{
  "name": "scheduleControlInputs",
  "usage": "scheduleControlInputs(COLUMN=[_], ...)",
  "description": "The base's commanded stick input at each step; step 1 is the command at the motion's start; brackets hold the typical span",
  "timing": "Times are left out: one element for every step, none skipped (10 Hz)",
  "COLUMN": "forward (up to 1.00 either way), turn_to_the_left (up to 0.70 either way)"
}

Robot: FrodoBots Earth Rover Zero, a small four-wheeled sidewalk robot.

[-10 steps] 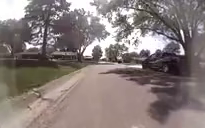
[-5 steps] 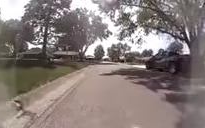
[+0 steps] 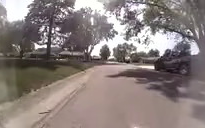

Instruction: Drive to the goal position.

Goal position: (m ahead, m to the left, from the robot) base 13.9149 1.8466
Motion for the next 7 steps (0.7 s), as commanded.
scheduleControlInputs(forward=[1.0,1.0,1.0,1.0,1.0,1.0,1.0], turn_to_the_left=[0.38,0.03,0.02,0.02,0.02,0.03,0.01])
